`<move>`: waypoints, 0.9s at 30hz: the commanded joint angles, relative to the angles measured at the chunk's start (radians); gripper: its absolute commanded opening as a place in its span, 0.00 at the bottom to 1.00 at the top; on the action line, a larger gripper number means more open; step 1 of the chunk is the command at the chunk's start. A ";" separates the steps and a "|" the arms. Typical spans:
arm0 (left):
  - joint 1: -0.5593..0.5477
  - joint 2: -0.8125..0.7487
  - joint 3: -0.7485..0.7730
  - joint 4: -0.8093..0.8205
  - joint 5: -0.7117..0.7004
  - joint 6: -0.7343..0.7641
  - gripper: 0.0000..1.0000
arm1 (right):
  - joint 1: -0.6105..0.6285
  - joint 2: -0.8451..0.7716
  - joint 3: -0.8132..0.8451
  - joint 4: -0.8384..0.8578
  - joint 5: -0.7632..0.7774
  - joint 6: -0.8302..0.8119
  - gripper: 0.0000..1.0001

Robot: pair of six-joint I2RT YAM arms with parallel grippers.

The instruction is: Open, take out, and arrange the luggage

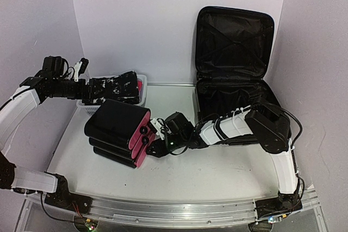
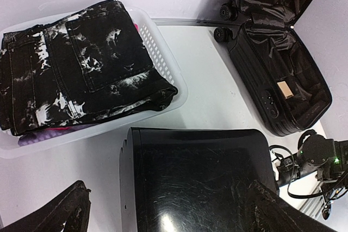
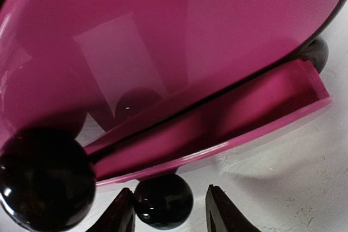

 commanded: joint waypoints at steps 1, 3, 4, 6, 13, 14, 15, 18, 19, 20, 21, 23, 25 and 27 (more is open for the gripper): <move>0.001 -0.003 0.000 0.016 0.009 -0.008 1.00 | 0.005 -0.003 0.021 0.109 -0.034 0.012 0.37; 0.001 -0.001 0.002 0.016 0.011 -0.008 0.99 | 0.005 -0.009 0.014 0.110 -0.032 0.015 0.30; 0.001 -0.001 0.001 0.016 0.011 -0.008 0.99 | 0.006 -0.013 0.009 0.112 -0.030 0.015 0.28; 0.000 0.000 0.001 0.016 0.009 -0.008 1.00 | 0.005 -0.027 -0.011 0.114 -0.020 0.014 0.23; 0.001 0.004 0.000 0.016 0.009 -0.008 1.00 | 0.006 -0.108 -0.116 0.111 0.009 0.010 0.20; 0.001 0.006 0.000 0.017 0.010 -0.009 1.00 | 0.005 -0.131 -0.137 0.110 0.014 0.010 0.20; 0.001 0.007 0.001 0.016 0.012 -0.009 1.00 | 0.006 -0.148 -0.157 0.106 0.017 0.009 0.20; 0.000 0.010 0.002 0.017 0.016 -0.011 0.99 | 0.005 -0.202 -0.212 0.059 0.035 -0.008 0.20; 0.001 0.011 0.002 0.016 0.018 -0.011 1.00 | 0.006 -0.218 -0.229 0.047 0.042 -0.014 0.20; 0.001 0.012 0.002 0.017 0.020 -0.011 1.00 | 0.006 -0.234 -0.247 0.039 0.048 -0.017 0.21; 0.002 0.012 0.003 0.017 0.021 -0.012 0.99 | 0.006 -0.247 -0.264 0.033 0.056 -0.020 0.21; 0.001 0.014 0.003 0.016 0.023 -0.012 0.99 | 0.006 -0.263 -0.286 0.016 0.070 -0.027 0.23; 0.002 0.016 0.004 0.017 0.023 -0.012 0.99 | 0.006 -0.270 -0.293 0.003 0.073 -0.031 0.26; 0.001 0.018 0.003 0.017 0.023 -0.012 0.99 | 0.005 -0.270 -0.292 0.001 0.073 -0.032 0.31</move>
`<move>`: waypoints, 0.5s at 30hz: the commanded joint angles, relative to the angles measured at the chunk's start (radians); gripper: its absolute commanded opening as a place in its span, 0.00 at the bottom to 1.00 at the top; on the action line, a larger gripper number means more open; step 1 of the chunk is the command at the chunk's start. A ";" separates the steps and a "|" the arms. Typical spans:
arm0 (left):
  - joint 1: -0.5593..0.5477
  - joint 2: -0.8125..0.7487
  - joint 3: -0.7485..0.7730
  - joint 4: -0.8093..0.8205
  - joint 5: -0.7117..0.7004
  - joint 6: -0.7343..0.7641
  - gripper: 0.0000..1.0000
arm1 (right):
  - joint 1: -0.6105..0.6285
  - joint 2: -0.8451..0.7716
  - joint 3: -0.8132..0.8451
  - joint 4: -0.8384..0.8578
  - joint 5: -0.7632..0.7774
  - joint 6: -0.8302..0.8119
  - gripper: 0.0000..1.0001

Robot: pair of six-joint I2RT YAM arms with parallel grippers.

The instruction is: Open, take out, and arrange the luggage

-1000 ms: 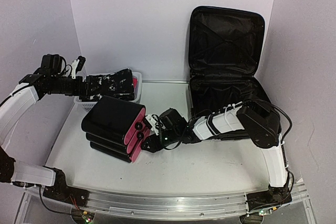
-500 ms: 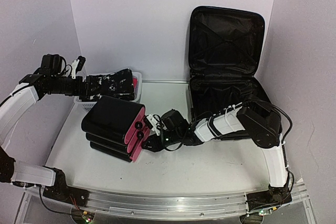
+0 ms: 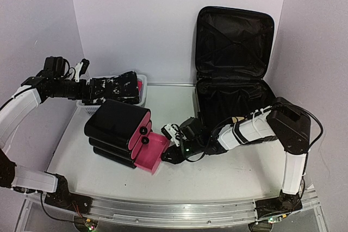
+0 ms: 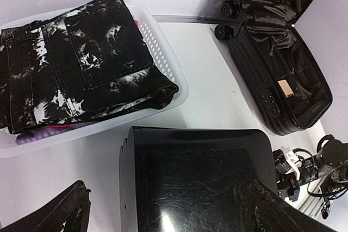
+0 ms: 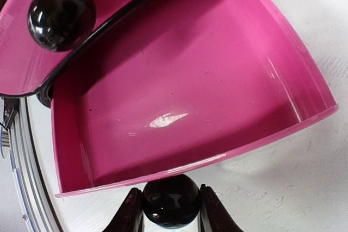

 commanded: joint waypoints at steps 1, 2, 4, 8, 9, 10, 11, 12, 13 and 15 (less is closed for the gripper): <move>0.001 0.004 0.004 0.017 0.019 -0.011 1.00 | 0.006 -0.053 0.000 -0.014 0.021 -0.021 0.35; 0.001 0.005 0.004 0.016 0.019 -0.011 0.99 | 0.006 -0.053 0.007 -0.020 0.025 -0.020 0.39; 0.001 0.010 0.002 0.016 0.015 -0.010 0.99 | 0.006 -0.060 0.019 -0.041 0.038 -0.024 0.49; 0.000 0.013 -0.001 0.016 -0.003 -0.003 1.00 | 0.007 -0.126 0.030 -0.133 0.082 -0.060 0.65; 0.001 0.012 -0.002 0.016 -0.007 0.000 0.99 | 0.007 -0.156 0.031 -0.165 0.102 -0.077 0.68; 0.001 0.012 -0.003 0.017 -0.014 0.003 0.99 | 0.007 -0.184 0.029 -0.209 0.125 -0.093 0.70; 0.001 0.011 -0.004 0.017 -0.021 0.009 1.00 | 0.007 -0.219 0.028 -0.257 0.151 -0.115 0.72; 0.001 0.009 -0.006 0.016 -0.031 0.013 1.00 | 0.007 -0.256 0.026 -0.300 0.182 -0.137 0.74; 0.001 0.004 -0.008 0.016 -0.046 0.019 0.99 | 0.006 -0.289 0.024 -0.342 0.216 -0.158 0.77; 0.001 -0.010 -0.014 0.018 -0.089 0.034 1.00 | 0.006 -0.361 0.018 -0.425 0.304 -0.201 0.83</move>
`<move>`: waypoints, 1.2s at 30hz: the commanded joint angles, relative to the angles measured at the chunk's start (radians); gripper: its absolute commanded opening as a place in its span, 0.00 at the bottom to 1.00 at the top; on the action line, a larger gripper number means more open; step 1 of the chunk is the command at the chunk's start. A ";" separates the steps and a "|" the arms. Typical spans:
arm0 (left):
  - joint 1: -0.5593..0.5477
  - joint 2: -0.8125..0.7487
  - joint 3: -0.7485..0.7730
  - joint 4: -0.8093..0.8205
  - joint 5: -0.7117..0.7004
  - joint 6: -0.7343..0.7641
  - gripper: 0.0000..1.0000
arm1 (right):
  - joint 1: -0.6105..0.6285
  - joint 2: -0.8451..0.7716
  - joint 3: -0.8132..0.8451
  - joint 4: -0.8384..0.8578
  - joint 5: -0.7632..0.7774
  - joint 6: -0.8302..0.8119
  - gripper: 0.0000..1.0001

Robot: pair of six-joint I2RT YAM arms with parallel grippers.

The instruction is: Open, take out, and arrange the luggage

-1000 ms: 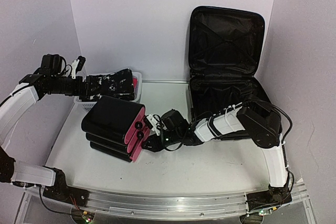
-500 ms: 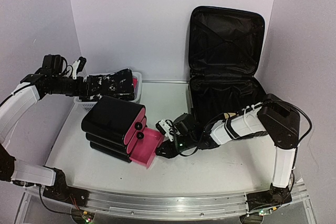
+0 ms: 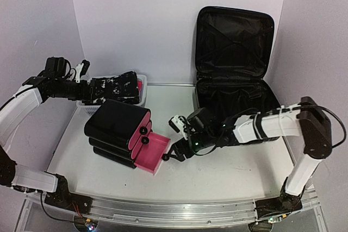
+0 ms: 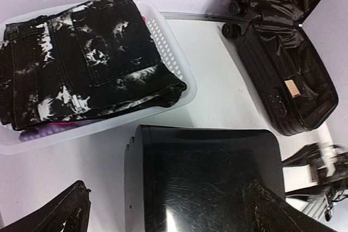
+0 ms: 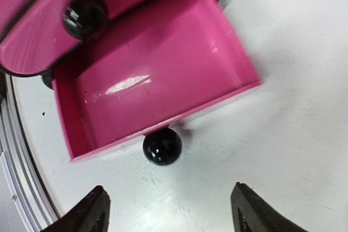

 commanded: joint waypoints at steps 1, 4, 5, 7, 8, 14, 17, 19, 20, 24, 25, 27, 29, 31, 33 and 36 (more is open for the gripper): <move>0.001 -0.034 -0.018 0.024 -0.092 0.044 1.00 | 0.006 -0.205 0.014 -0.216 0.245 -0.137 0.86; 0.002 -0.063 -0.055 0.068 -0.180 0.059 1.00 | -0.002 -0.283 0.012 -0.297 0.391 -0.207 0.96; 0.002 -0.071 -0.078 0.095 -0.209 0.058 0.99 | -0.012 -0.300 0.017 -0.314 0.420 -0.224 0.98; 0.001 -0.079 -0.112 0.146 -0.248 0.039 1.00 | -0.063 -0.319 0.033 -0.343 0.431 -0.242 0.98; 0.001 -0.076 -0.126 0.176 -0.260 0.024 1.00 | -0.107 -0.322 0.046 -0.357 0.417 -0.245 0.98; 0.002 0.035 -0.093 0.332 -0.409 -0.124 1.00 | -0.363 -0.238 0.184 -0.479 0.362 -0.208 0.98; 0.000 0.097 -0.023 0.331 -0.523 -0.159 1.00 | -0.447 -0.143 0.295 -0.618 0.358 -0.112 0.98; 0.000 0.108 -0.012 0.324 -0.555 -0.196 1.00 | -0.485 -0.104 0.379 -0.732 0.361 -0.064 0.98; 0.000 0.109 -0.015 0.321 -0.556 -0.214 1.00 | -0.497 -0.086 0.411 -0.773 0.359 -0.054 0.98; 0.000 0.123 0.036 0.170 -0.547 -0.310 0.99 | -0.571 0.002 0.546 -0.949 0.340 0.019 0.98; 0.000 0.131 0.060 0.121 -0.536 -0.330 1.00 | -0.601 0.020 0.562 -0.970 0.308 0.045 0.98; 0.000 0.144 0.100 0.051 -0.527 -0.367 0.99 | -0.648 0.062 0.594 -0.990 0.239 0.079 0.98; 0.001 0.151 0.115 0.039 -0.512 -0.375 1.00 | -0.672 0.119 0.643 -1.023 0.216 0.088 0.98; 0.000 0.169 0.128 0.038 -0.510 -0.374 0.99 | -0.684 0.182 0.690 -1.044 0.203 0.079 0.98; 0.000 0.200 0.145 0.035 -0.506 -0.359 0.99 | -0.699 0.240 0.723 -1.063 0.201 0.091 0.97; 0.000 0.240 0.173 0.031 -0.497 -0.370 0.99 | -0.723 0.309 0.761 -1.065 0.189 0.101 0.96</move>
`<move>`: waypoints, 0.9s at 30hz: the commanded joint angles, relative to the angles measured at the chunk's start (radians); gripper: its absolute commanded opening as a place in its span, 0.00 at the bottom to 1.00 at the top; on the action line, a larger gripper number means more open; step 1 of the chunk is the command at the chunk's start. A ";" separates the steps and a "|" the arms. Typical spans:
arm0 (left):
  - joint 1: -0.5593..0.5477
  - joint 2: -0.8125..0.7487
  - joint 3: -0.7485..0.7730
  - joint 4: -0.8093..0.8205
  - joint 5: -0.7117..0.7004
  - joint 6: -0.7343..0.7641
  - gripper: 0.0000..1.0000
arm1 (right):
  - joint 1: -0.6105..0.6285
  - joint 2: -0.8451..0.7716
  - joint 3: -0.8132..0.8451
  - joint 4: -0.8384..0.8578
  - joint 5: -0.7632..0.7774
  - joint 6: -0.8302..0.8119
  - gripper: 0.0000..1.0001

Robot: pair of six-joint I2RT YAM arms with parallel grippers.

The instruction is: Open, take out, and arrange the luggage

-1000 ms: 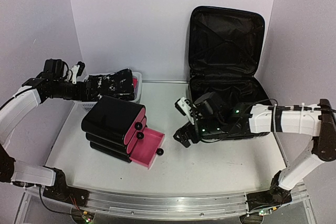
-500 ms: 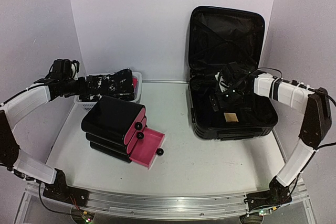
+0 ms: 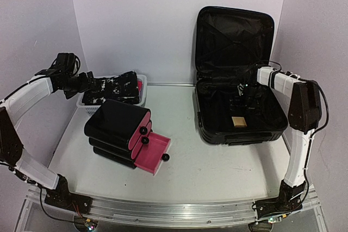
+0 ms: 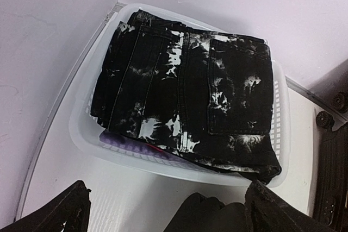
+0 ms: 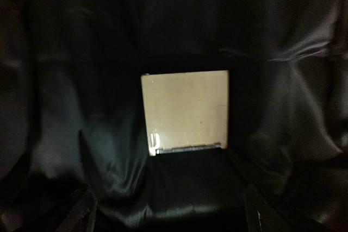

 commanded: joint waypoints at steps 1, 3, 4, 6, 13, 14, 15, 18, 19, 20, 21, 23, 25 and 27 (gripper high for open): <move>0.000 0.057 0.077 -0.026 0.020 -0.029 0.99 | -0.016 0.088 0.088 -0.060 -0.059 0.032 0.96; 0.000 0.073 0.092 -0.031 0.027 -0.029 0.98 | -0.022 0.131 0.130 -0.072 -0.079 0.020 0.95; 0.000 0.076 0.094 -0.032 0.026 -0.033 0.98 | -0.024 0.150 0.149 -0.083 -0.081 0.018 0.94; 0.000 0.082 0.098 -0.033 0.024 -0.043 0.98 | -0.030 0.173 0.170 -0.097 -0.081 0.020 0.92; 0.000 0.086 0.102 -0.044 0.030 -0.053 0.98 | -0.040 0.204 0.182 -0.116 -0.034 0.016 0.90; 0.000 0.086 0.103 -0.046 0.026 -0.052 0.98 | -0.041 0.209 0.186 -0.118 -0.020 0.015 0.90; 0.000 0.088 0.105 -0.048 0.024 -0.051 0.99 | -0.043 0.214 0.187 -0.118 -0.015 0.014 0.90; 0.000 0.097 0.116 -0.054 0.025 -0.049 0.98 | -0.048 0.230 0.202 -0.119 -0.009 0.007 0.90; 0.000 0.099 0.121 -0.054 0.027 -0.048 0.98 | -0.050 0.238 0.209 -0.119 -0.012 0.005 0.90; 0.000 0.101 0.124 -0.057 0.028 -0.047 0.98 | -0.051 0.245 0.215 -0.121 -0.009 0.003 0.89; 0.000 0.101 0.125 -0.057 0.028 -0.047 0.98 | -0.052 0.252 0.220 -0.121 -0.006 0.001 0.89; 0.000 0.099 0.126 -0.058 0.024 -0.048 0.98 | -0.056 0.261 0.226 -0.121 -0.002 -0.004 0.89; 0.000 0.095 0.120 -0.058 0.022 -0.052 0.98 | -0.057 0.274 0.236 -0.121 0.000 -0.011 0.89; 0.000 0.092 0.114 -0.059 0.025 -0.053 0.98 | -0.057 0.286 0.242 -0.120 0.007 -0.012 0.89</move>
